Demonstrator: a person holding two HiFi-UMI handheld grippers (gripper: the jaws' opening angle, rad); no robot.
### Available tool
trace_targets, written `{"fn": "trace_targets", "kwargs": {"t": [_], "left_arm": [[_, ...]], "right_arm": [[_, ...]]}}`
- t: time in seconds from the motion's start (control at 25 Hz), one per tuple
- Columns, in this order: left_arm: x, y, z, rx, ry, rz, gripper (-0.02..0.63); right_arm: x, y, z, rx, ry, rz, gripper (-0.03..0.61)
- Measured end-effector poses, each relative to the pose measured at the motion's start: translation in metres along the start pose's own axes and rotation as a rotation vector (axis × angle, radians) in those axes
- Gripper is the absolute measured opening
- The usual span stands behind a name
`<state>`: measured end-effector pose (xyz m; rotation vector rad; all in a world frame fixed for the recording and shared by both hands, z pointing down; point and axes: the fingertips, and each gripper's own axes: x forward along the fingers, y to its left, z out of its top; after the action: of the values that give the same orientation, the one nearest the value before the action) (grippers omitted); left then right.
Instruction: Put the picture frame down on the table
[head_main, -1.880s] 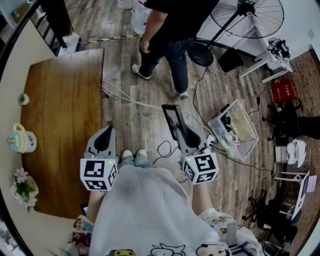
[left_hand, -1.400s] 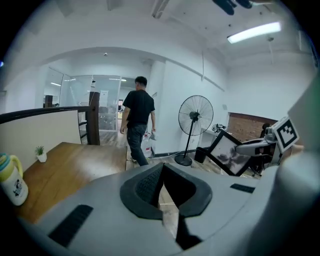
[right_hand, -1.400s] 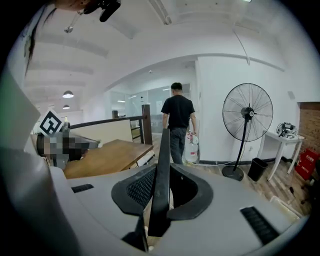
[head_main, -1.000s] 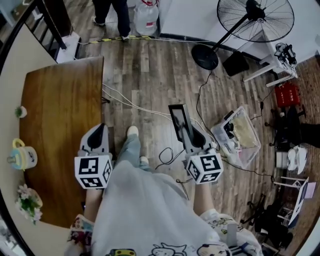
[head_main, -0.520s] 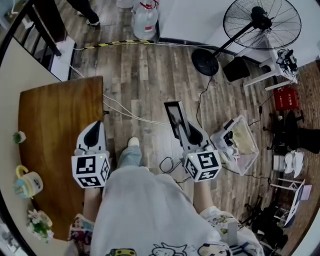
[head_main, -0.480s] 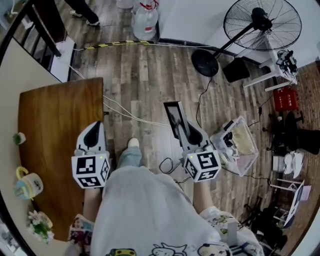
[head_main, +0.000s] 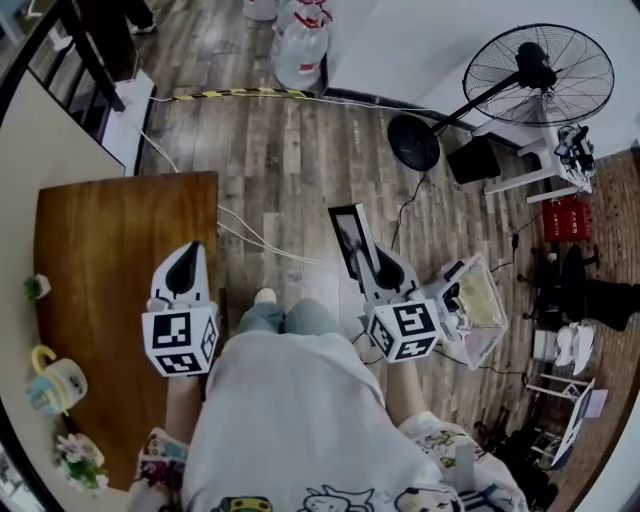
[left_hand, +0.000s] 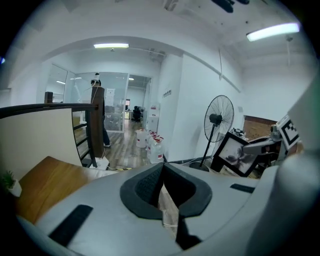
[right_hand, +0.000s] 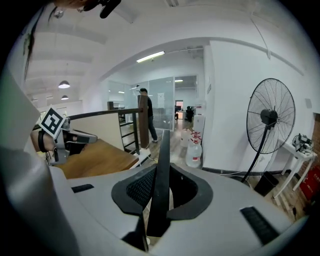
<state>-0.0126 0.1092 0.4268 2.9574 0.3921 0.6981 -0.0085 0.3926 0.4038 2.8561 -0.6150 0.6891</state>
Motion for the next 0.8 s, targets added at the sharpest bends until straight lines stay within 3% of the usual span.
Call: {"fn": "trace_targets", "kwargs": {"t": [0.32, 0.6, 0.8], "left_arm": [[-0.002, 0.031, 0.001, -0.074, -0.01, 0.117, 0.003], [-0.016, 0.074, 0.002, -0.172, -0.036, 0.306, 0.003], [-0.028, 0.108, 0.007, -0.267, -0.058, 0.484, 0.004]], "right_arm": [[0.055, 0.018, 0.028, -0.079, 0.011, 0.131, 0.058], [0.13, 0.059, 0.068, -0.181, 0.003, 0.341, 0.058], [0.193, 0.104, 0.105, -0.279, 0.004, 0.537, 0.058]]}}
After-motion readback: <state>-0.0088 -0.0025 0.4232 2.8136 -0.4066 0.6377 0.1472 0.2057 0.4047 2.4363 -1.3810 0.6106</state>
